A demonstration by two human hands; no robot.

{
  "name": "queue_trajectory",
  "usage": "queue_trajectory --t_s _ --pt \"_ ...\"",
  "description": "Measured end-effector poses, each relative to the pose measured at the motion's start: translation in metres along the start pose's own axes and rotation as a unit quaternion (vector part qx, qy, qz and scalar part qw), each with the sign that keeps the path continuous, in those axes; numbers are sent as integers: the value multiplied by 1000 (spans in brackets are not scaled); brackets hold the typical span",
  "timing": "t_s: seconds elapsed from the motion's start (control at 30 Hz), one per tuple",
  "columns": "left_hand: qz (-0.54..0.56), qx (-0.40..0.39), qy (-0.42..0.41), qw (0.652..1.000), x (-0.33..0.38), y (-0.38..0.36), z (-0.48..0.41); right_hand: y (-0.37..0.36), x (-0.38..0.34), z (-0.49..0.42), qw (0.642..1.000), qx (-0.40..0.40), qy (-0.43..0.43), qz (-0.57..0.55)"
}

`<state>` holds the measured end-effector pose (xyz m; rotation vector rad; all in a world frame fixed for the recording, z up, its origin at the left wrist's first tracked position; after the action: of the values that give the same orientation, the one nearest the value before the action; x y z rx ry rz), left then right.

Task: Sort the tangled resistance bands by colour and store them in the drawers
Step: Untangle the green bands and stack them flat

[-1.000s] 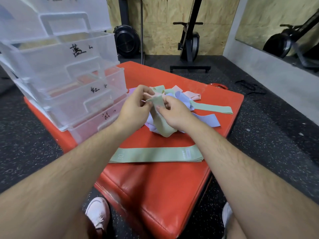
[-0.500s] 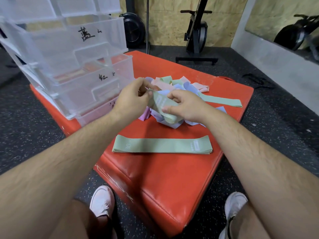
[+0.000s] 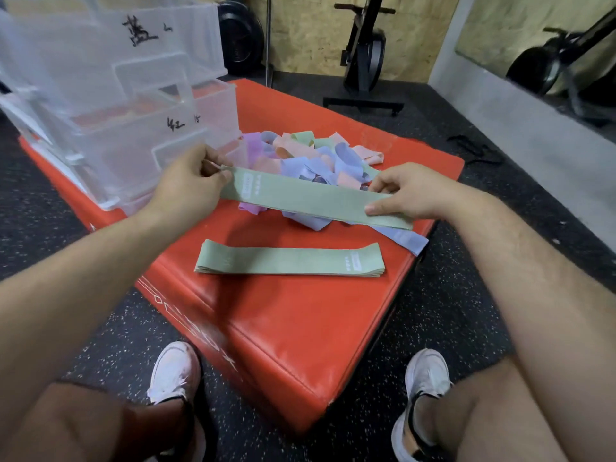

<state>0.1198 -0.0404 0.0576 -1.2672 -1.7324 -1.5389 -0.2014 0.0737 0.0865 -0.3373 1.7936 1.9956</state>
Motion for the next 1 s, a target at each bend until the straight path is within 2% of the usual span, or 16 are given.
queue_trajectory --t_s 0.13,0.27,0.33,0.63,0.87,1.0 --pt "4 -10 30 999 -18 7 13 1 16 14 998 -28 -18 -51" --pt "0 -30 55 998 -30 13 25 -4 21 24 983 -50 -40 -170" --pt "9 -49 68 996 -35 15 28 -5 21 27 979 -56 -43 -193" --pt "4 -88 94 992 -42 17 40 -20 28 28 975 -79 -96 -184" --pt "-56 -118 106 986 -52 14 43 -39 29 27 967 -83 -143 -196" --pt "-81 -122 110 983 -55 10 46 -50 32 26 972 -84 -155 -157"
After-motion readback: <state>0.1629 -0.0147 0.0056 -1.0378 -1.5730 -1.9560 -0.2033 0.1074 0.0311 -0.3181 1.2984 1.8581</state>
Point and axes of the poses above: each hand's wrist, its own z-axis away from the middle knuckle, its own y-axis out of the back of the hand, x = y × z, the point moved 3 cm from there along -z, towards the middle knuckle, and after that the axes turned 2 degrees about -x, right-handed, at the moved point
